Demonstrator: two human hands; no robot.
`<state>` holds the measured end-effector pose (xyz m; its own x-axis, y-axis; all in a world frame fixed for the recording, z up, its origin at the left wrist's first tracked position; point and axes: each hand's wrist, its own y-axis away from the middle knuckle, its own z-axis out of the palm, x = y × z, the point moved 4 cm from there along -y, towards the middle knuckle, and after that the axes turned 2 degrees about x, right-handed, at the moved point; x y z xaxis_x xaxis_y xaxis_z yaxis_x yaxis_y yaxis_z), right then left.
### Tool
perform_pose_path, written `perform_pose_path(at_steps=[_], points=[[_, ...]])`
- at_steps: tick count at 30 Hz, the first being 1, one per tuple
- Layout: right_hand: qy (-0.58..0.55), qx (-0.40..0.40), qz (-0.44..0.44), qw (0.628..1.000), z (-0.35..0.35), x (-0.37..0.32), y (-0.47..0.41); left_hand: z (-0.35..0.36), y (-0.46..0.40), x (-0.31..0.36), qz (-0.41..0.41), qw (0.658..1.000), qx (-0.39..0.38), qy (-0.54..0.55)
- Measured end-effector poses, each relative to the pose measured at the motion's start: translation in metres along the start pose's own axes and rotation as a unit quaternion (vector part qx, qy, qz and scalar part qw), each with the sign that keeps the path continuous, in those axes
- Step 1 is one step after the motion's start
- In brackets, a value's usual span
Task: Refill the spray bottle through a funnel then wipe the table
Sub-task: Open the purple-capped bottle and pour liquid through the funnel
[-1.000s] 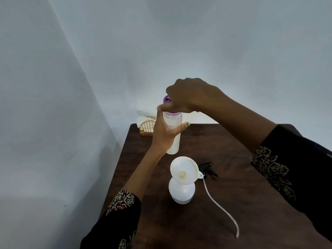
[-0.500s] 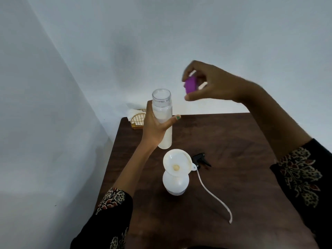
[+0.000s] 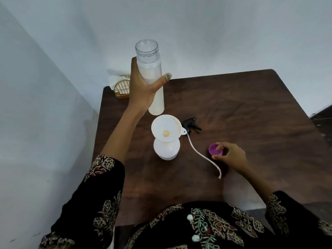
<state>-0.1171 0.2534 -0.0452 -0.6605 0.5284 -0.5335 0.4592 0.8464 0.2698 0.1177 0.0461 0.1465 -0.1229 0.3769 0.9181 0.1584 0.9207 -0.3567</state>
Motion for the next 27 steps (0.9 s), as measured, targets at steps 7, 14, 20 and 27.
perform_pose_path(at_steps=[7, 14, 20, 27], points=[[-0.074, -0.046, -0.033, 0.996, -0.001, 0.002, -0.015, 0.004, 0.0, -0.001, -0.012, 1.0, -0.002, 0.009], [-0.238, 0.016, -0.137, 0.961, -0.056, -0.111, -0.03, 0.007, -0.003, -0.001, -0.035, 0.999, -0.011, 0.028], [-0.242, -0.039, -0.268, 0.932, -0.07, -0.231, -0.032, 0.013, -0.003, 0.016, -0.024, 0.999, -0.016, 0.039], [-0.327, 0.022, -0.322, 0.888, -0.059, -0.284, -0.032, 0.015, 0.0, 0.026, -0.083, 0.99, -0.01, 0.114]])
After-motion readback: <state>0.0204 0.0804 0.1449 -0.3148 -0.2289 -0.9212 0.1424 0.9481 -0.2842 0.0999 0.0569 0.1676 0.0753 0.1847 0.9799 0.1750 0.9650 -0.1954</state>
